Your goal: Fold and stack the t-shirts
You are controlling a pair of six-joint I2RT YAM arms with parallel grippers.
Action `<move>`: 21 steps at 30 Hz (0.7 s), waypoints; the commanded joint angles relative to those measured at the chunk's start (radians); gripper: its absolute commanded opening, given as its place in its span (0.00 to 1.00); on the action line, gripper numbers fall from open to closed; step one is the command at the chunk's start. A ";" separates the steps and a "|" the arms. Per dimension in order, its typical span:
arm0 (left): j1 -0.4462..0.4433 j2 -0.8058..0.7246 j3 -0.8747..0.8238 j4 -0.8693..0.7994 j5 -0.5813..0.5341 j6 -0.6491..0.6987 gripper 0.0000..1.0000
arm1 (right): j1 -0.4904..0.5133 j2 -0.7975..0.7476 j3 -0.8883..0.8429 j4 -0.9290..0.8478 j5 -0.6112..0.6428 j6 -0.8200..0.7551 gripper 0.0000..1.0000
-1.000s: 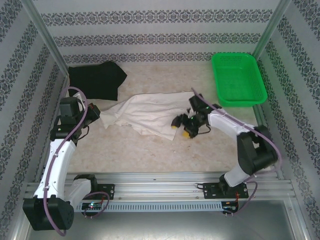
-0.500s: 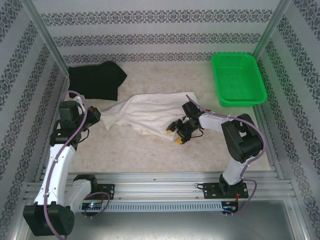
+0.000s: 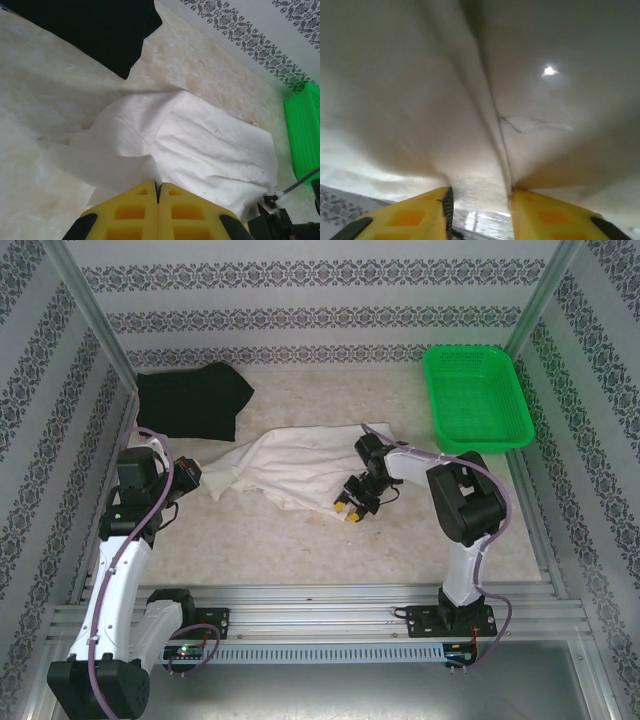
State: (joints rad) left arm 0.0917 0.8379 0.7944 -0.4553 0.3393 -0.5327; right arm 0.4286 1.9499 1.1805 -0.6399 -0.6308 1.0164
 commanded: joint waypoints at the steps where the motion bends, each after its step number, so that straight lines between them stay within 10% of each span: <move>1: -0.003 -0.033 -0.025 0.029 0.012 -0.017 0.00 | 0.026 0.078 0.060 0.098 -0.011 -0.062 0.15; 3: -0.003 -0.043 -0.032 0.025 0.013 -0.017 0.00 | 0.017 0.090 0.078 0.097 -0.021 -0.065 0.01; 11: 0.002 -0.037 0.066 -0.031 -0.003 -0.001 0.00 | -0.082 -0.152 0.154 -0.086 0.033 -0.188 0.00; 21: 0.012 0.425 0.932 -0.135 0.032 0.017 0.00 | -0.399 -0.406 0.606 -0.179 -0.039 -0.243 0.00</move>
State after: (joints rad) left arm 0.0937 1.1790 1.5097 -0.5865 0.3462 -0.5301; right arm 0.0502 1.5661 1.6444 -0.7692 -0.6373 0.8116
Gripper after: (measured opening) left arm 0.050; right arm 0.065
